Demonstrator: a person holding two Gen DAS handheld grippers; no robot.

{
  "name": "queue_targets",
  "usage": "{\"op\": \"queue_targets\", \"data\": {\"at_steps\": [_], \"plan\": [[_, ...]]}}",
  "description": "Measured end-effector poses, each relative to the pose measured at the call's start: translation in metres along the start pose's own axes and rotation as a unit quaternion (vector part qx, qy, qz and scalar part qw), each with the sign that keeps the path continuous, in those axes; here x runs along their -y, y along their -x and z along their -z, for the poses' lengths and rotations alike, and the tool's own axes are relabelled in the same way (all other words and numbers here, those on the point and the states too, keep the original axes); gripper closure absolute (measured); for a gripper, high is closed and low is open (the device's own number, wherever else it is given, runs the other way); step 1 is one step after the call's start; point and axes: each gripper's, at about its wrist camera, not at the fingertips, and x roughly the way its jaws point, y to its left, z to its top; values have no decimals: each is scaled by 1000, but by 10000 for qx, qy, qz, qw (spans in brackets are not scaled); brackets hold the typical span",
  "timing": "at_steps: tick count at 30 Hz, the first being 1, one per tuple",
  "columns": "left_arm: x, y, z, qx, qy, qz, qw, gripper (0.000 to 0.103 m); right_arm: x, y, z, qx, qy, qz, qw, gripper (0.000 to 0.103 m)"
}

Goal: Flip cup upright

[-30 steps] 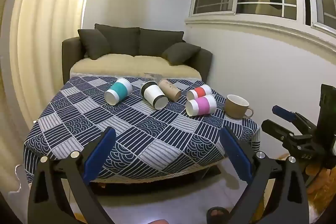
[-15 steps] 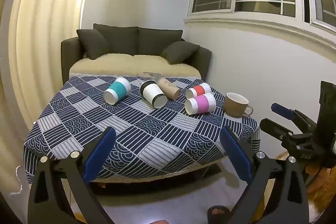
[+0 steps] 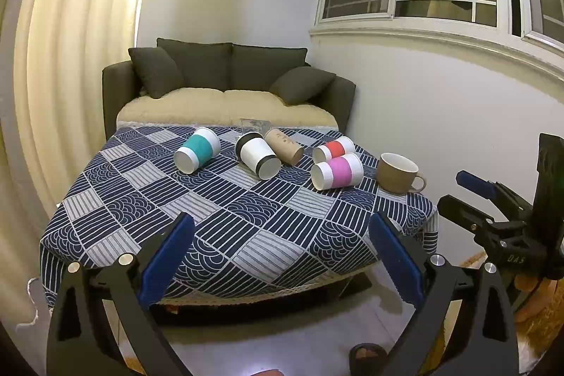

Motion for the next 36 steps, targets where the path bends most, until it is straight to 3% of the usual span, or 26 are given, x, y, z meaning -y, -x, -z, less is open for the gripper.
{"op": "queue_targets", "data": {"at_steps": [36], "plan": [[3,-1,2,-57,-72,4,10000,6,-3,-3,-2,-45,64,-35,10000,5]]}}
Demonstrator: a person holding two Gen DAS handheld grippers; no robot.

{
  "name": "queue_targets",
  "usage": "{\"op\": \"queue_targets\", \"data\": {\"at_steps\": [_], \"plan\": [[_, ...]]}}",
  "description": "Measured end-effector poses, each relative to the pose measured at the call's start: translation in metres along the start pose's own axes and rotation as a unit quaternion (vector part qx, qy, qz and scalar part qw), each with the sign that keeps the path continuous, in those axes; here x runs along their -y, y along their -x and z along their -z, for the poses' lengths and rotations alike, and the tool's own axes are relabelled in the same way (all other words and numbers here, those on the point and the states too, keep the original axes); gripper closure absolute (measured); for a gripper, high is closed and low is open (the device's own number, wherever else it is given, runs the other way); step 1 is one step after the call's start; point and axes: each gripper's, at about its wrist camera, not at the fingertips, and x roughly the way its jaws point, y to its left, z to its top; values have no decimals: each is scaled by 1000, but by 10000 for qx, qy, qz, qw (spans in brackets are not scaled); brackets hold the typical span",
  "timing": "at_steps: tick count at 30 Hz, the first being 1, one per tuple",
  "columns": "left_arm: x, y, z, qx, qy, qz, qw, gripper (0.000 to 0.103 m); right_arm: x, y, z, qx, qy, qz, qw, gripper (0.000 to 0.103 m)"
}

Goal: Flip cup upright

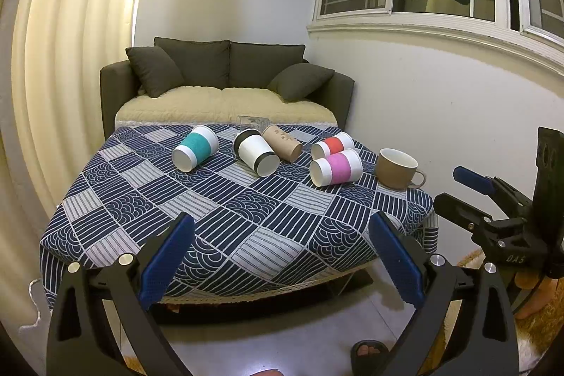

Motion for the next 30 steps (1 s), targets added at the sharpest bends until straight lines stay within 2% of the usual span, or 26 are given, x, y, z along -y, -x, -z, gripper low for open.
{"op": "queue_targets", "data": {"at_steps": [30], "plan": [[1,-3,-1,-71,15,-21,10000,6,-2,-3,0,-30,57,-2,10000,5]]}}
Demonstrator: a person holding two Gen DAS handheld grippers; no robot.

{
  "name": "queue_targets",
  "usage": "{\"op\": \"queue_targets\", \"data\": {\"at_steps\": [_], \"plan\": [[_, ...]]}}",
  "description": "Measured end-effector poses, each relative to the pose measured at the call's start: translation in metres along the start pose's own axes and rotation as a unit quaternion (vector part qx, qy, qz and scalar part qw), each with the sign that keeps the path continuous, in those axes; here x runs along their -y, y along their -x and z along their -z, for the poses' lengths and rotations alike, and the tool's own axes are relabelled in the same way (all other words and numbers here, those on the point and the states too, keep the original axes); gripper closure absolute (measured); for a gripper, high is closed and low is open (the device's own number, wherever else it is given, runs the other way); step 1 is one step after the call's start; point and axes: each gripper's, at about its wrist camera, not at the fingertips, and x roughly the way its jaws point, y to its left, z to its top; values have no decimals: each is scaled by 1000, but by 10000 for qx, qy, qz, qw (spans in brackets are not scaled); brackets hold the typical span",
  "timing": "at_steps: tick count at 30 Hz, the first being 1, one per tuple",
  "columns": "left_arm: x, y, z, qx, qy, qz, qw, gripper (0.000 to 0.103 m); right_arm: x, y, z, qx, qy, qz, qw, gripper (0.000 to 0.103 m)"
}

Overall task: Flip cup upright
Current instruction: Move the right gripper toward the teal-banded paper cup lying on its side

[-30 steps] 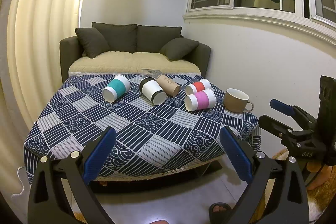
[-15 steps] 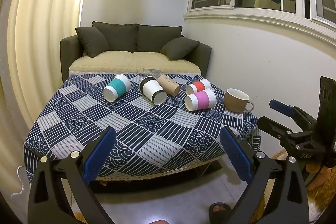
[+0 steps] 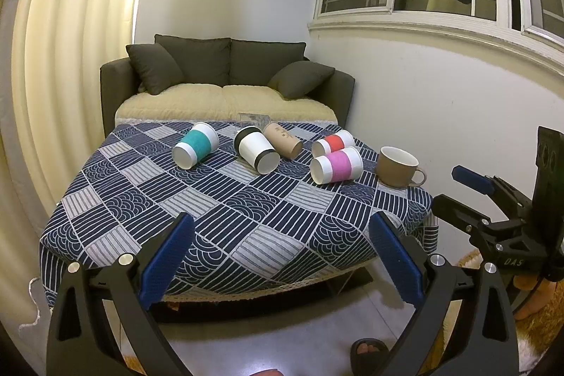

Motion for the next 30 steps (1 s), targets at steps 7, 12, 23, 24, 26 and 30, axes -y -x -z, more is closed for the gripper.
{"op": "queue_targets", "data": {"at_steps": [7,12,23,24,26,30], "plan": [[-6,-11,-4,-293,152,29,9995,6,2,-10,-1,-164,-60,36,9998,5],[-18,-42,-10,-942,456,219,9943,6,6,-27,-7,-358,-35,-42,9993,5],[-31,-121,-78,-1463,634,270,9868,6,17,-77,-35,-643,-9,-245,9976,5],[-33,-131,-86,-1567,567,221,9858,6,17,-80,-38,-654,14,-260,9975,5],[-37,-150,-102,-1734,398,152,9839,6,17,-91,-44,-682,61,-315,9972,5],[-48,-181,-129,-1961,-14,-42,9806,6,16,-115,-55,-791,88,-463,9958,5]]}}
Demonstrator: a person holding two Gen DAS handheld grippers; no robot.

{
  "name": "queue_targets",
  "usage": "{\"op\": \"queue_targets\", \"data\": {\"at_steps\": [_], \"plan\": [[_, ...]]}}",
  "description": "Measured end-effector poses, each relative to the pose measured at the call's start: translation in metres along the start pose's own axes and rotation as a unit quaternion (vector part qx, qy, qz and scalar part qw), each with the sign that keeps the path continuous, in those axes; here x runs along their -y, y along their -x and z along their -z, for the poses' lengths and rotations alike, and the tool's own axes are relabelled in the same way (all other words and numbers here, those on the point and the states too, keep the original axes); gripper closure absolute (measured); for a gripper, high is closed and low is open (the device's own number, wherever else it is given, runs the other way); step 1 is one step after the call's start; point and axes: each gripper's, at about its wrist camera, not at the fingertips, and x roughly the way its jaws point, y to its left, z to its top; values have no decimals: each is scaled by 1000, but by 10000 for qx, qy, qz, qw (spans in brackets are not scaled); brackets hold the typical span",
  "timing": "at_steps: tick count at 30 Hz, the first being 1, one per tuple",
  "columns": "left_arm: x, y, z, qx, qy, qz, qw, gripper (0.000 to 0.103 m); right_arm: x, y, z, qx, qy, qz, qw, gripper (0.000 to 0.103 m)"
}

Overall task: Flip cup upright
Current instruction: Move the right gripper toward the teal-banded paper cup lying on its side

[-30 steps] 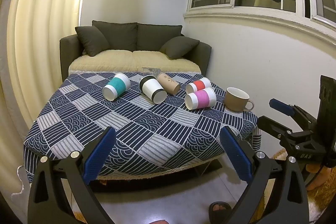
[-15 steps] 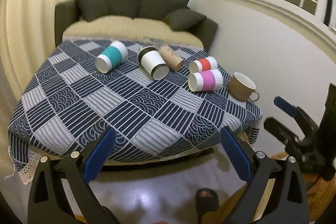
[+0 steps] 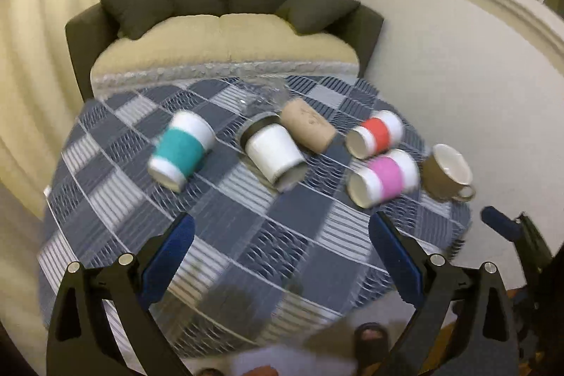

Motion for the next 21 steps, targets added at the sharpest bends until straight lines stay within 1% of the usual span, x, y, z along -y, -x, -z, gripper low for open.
{"op": "queue_targets", "data": {"at_steps": [2,3,5,8,11,12,14,16,21], "plan": [[-8,-12,-17,-176,-180,-193,9995,6,0,-12,-8,-32,16,-98,9999,5],[-14,-22,-28,-319,-315,-307,9985,6,1,-18,-12,5,2,-152,9999,5],[-23,-37,-42,-481,-502,-519,9962,6,3,-31,-18,14,-52,-211,9998,5],[-39,-61,-61,-646,-679,-787,9925,7,9,-51,-22,-144,-262,-410,9987,5],[-53,-91,-73,-995,-725,-826,9889,7,17,-69,-16,-263,-483,-567,9969,5],[-59,-105,-77,-1184,-754,-802,9869,7,19,-75,-12,-325,-515,-591,9964,5],[-66,-125,-80,-1438,-851,-766,9830,7,22,-83,-7,-444,-465,-615,9960,5],[-69,-140,-83,-1607,-999,-832,9784,7,23,-90,-5,-513,-353,-605,9962,5],[-83,-167,-90,-2025,-1210,-888,9677,8,19,-97,-7,-451,-149,-574,9972,5]]}}
